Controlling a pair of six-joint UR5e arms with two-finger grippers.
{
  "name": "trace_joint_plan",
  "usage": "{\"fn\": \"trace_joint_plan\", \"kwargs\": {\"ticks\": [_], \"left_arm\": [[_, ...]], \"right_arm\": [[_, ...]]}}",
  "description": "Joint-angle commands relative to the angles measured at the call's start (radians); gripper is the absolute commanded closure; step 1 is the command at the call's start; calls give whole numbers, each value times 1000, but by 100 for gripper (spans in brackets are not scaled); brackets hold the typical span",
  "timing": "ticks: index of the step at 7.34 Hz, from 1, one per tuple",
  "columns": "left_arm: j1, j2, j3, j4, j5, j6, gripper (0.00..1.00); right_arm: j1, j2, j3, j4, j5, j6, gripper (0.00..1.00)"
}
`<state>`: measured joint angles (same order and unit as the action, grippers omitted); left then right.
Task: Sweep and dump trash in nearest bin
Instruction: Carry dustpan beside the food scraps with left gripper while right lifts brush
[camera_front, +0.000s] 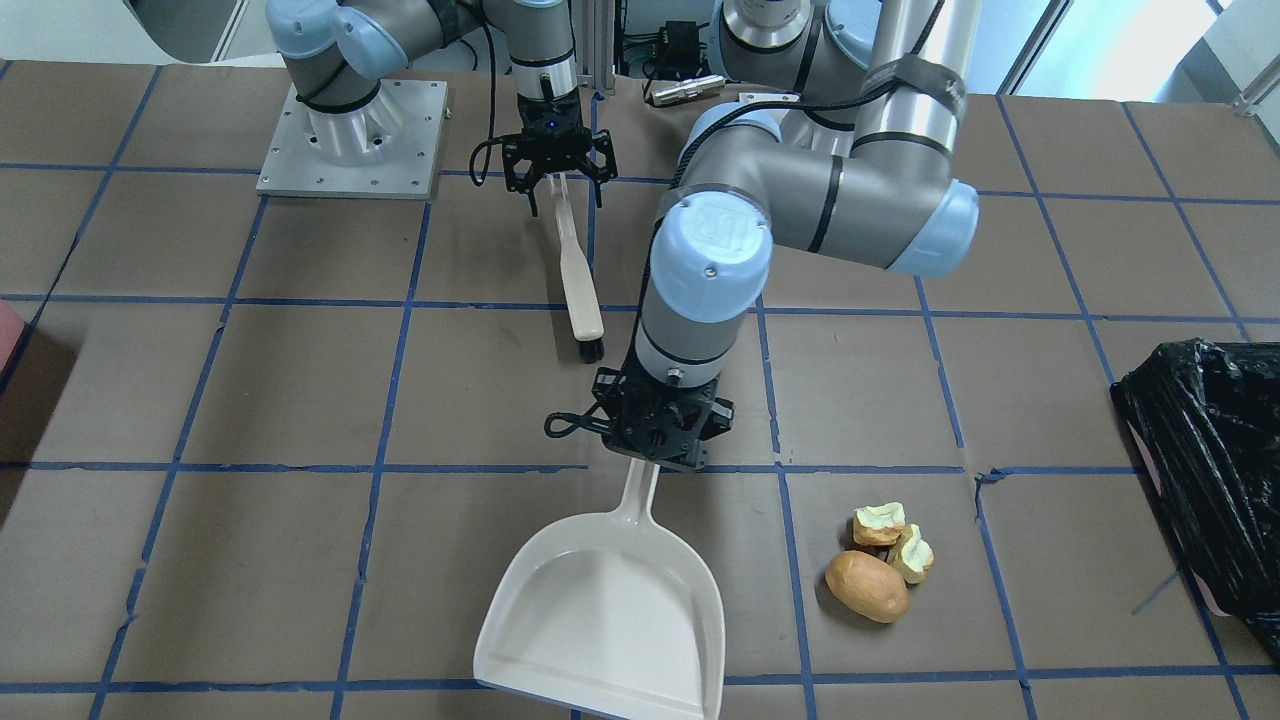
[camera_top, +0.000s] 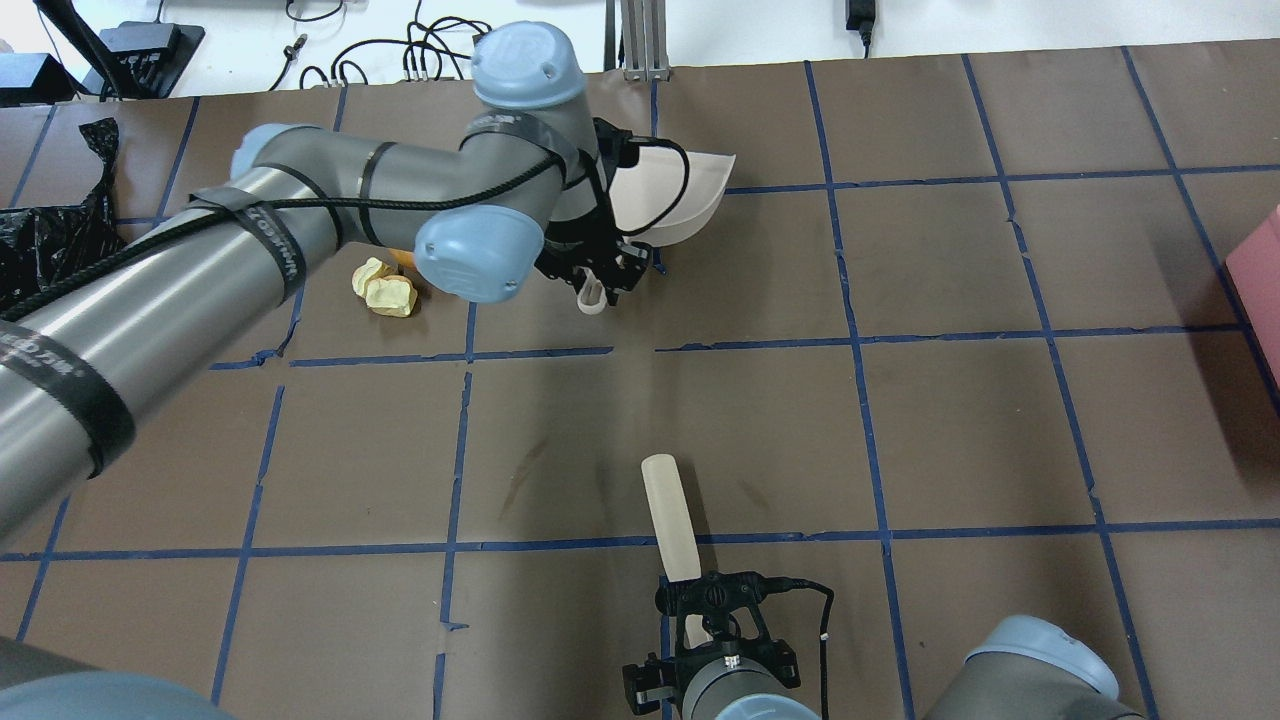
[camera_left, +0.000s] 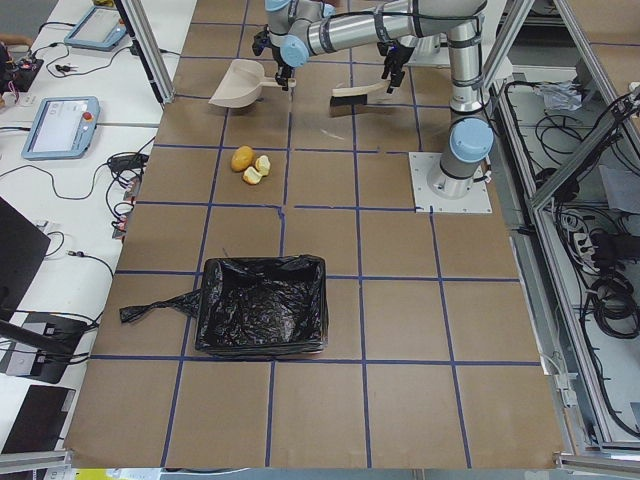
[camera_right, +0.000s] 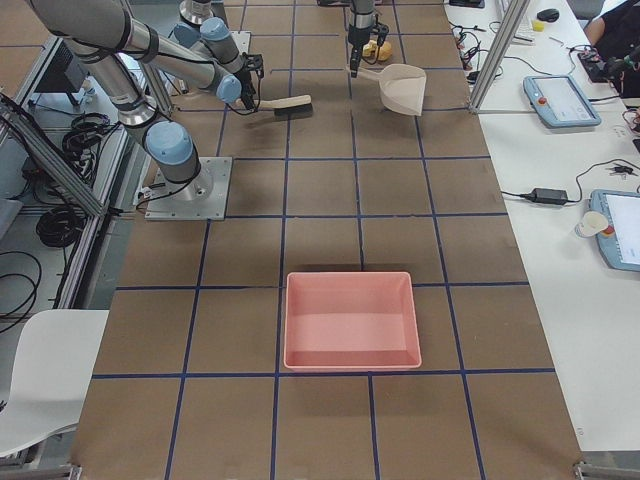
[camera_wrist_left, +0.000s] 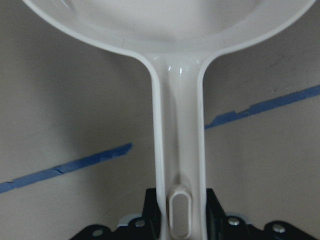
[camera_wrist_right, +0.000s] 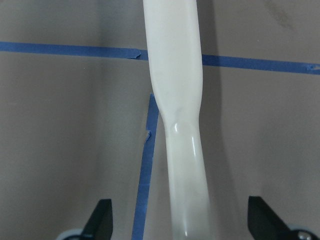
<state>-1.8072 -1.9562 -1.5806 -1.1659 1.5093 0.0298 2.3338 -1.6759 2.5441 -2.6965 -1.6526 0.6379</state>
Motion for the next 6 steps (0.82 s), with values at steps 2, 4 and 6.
{"fn": "trace_joint_plan", "kwargs": {"ticks": [2, 4, 6], "left_arm": [[141, 104, 16, -161, 107, 247, 97], [228, 163, -1, -190, 115, 452, 98], [308, 218, -21, -228, 114, 591, 98]], "right_arm": [[-1, 2, -5, -2, 11, 3, 47], [-4, 4, -8, -2, 11, 2, 70], [-5, 4, -10, -2, 11, -6, 80]]}}
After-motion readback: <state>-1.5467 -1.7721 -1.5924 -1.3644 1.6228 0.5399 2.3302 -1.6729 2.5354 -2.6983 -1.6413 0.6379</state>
